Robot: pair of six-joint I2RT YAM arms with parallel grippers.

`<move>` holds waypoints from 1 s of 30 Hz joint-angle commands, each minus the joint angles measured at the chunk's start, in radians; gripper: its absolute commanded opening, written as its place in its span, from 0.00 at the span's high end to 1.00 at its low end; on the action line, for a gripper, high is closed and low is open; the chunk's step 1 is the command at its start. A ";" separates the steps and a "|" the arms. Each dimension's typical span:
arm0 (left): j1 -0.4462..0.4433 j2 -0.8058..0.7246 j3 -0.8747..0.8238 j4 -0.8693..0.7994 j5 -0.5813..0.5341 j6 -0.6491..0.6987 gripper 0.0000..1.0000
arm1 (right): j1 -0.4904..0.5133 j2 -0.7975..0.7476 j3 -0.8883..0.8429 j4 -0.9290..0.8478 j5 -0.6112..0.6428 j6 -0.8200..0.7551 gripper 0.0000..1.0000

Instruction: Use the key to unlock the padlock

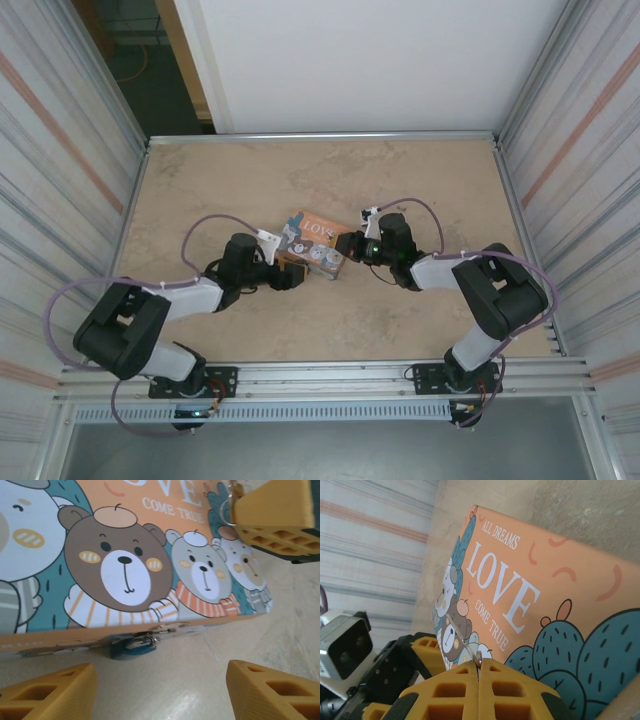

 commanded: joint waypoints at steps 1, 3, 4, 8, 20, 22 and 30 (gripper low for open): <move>-0.007 0.040 0.038 0.045 -0.020 0.029 0.33 | 0.017 0.034 0.005 -0.015 0.008 -0.005 1.00; -0.007 0.064 0.046 0.049 -0.023 0.032 0.35 | 0.024 0.038 0.001 -0.006 0.015 -0.001 1.00; -0.007 0.077 0.049 0.053 -0.025 0.032 0.36 | 0.027 0.042 -0.001 -0.002 0.016 0.002 1.00; -0.007 0.121 0.059 0.068 -0.028 0.037 0.42 | 0.031 0.049 -0.004 0.011 0.014 0.007 1.00; -0.010 0.205 0.068 0.130 -0.051 0.026 0.46 | 0.033 0.040 -0.004 0.018 0.010 0.010 1.00; -0.010 0.216 0.069 0.144 -0.044 0.017 0.47 | 0.034 0.040 -0.004 0.017 0.011 0.010 1.00; -0.017 0.239 0.082 0.164 -0.043 -0.002 0.55 | 0.038 0.036 -0.003 0.014 0.013 0.010 1.00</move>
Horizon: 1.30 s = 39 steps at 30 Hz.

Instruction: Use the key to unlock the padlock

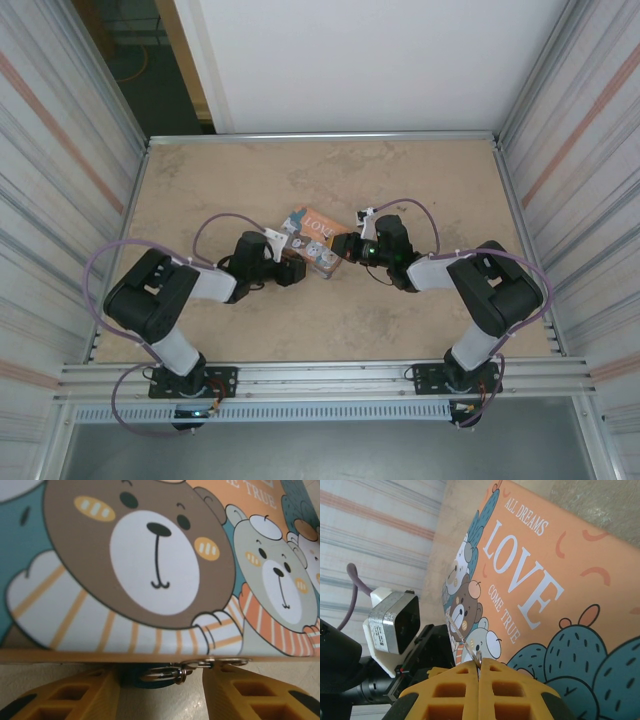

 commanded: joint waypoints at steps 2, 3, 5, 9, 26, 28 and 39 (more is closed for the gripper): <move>-0.018 0.024 0.030 0.033 -0.005 -0.008 0.57 | 0.014 0.010 0.000 -0.043 0.008 0.010 1.00; -0.018 0.025 0.031 0.034 -0.006 -0.010 0.58 | 0.014 0.010 -0.001 -0.043 0.008 0.010 1.00; -0.019 0.028 0.034 0.032 -0.013 -0.013 0.60 | 0.015 0.011 0.000 -0.042 0.009 0.010 1.00; -0.019 0.036 0.041 0.035 -0.025 -0.024 0.64 | 0.020 0.011 0.001 -0.042 0.010 0.010 1.00; -0.028 -0.052 0.048 -0.013 -0.018 -0.080 0.81 | 0.032 -0.110 -0.009 -0.091 0.046 -0.039 1.00; -0.040 -0.086 0.051 -0.052 -0.026 -0.098 0.81 | 0.032 -0.158 -0.020 -0.130 0.063 -0.067 1.00; -0.102 -0.240 0.119 -0.315 -0.001 -0.312 0.86 | 0.151 -0.540 -0.089 -0.533 0.313 -0.272 1.00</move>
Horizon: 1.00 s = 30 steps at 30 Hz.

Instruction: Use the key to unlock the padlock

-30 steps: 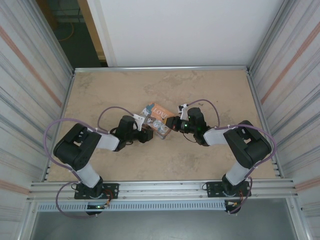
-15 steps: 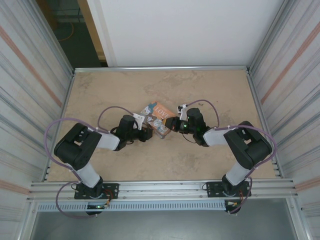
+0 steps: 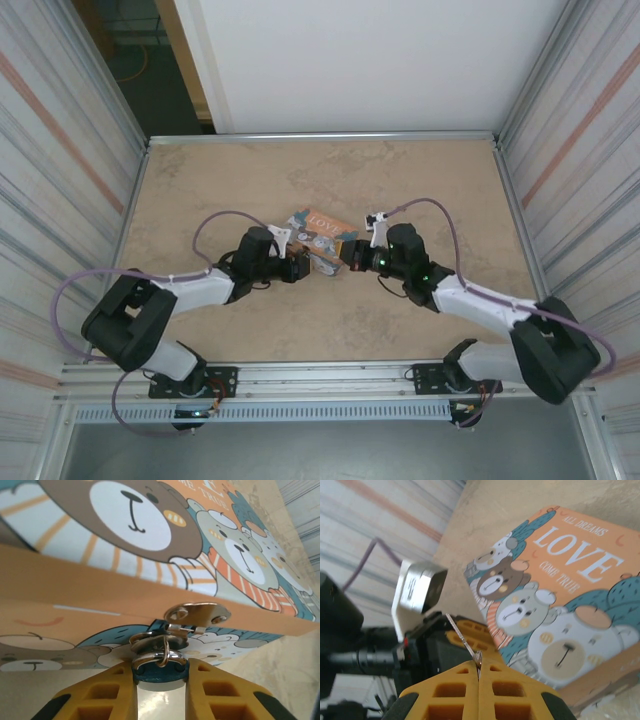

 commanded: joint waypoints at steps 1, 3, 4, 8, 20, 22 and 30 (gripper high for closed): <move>-0.016 -0.059 0.056 -0.078 0.032 -0.108 0.87 | 0.062 -0.097 -0.022 -0.189 0.144 -0.101 1.00; -0.021 -0.072 0.066 -0.095 0.045 -0.150 0.89 | 0.106 -0.137 -0.038 -0.219 0.200 -0.109 1.00; -0.025 -0.080 0.069 -0.101 0.049 -0.172 0.90 | 0.134 -0.148 -0.042 -0.234 0.234 -0.115 1.00; -0.034 -0.104 0.077 -0.126 0.050 -0.262 0.92 | 0.250 -0.147 -0.059 -0.252 0.369 -0.120 1.00; -0.041 -0.126 0.027 -0.040 0.033 -0.498 0.96 | 0.440 0.044 -0.078 -0.111 0.603 -0.108 1.00; -0.043 -0.132 0.025 -0.040 0.021 -0.508 0.96 | 0.444 0.070 -0.064 -0.111 0.608 -0.114 1.00; -0.057 -0.140 0.010 -0.013 0.001 -0.561 0.96 | 0.439 0.100 -0.055 -0.082 0.652 -0.138 1.00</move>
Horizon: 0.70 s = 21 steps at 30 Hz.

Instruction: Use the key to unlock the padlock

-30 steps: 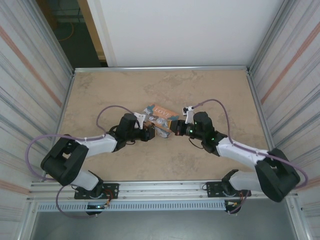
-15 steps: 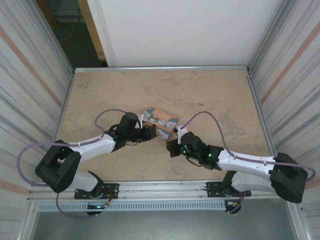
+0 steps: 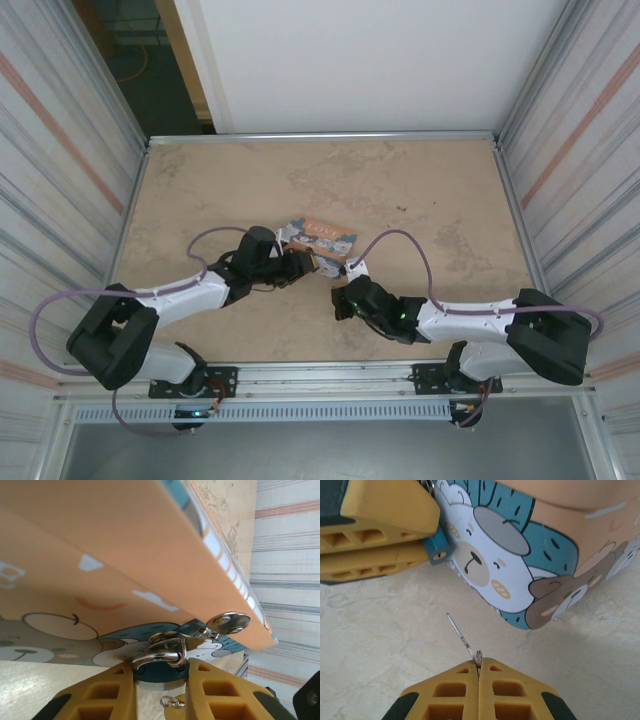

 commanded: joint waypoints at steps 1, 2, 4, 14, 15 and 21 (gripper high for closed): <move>-0.011 -0.036 -0.008 0.079 -0.013 -0.037 0.96 | 0.000 0.022 0.024 0.042 0.044 -0.031 1.00; -0.010 -0.036 -0.008 0.079 -0.012 -0.038 0.96 | 0.000 0.025 0.026 0.046 0.043 -0.034 1.00; -0.011 -0.036 -0.008 0.079 -0.015 -0.040 0.97 | 0.000 0.034 0.028 0.058 0.043 -0.040 1.00; -0.019 -0.030 -0.008 0.079 -0.024 -0.046 0.98 | -0.028 0.085 0.066 0.101 0.017 -0.065 1.00; -0.019 -0.028 -0.008 0.079 -0.024 -0.046 0.97 | -0.030 0.092 0.070 0.106 0.017 -0.067 1.00; -0.024 -0.026 -0.007 0.076 -0.028 -0.049 0.98 | -0.045 0.123 0.085 0.128 0.006 -0.065 1.00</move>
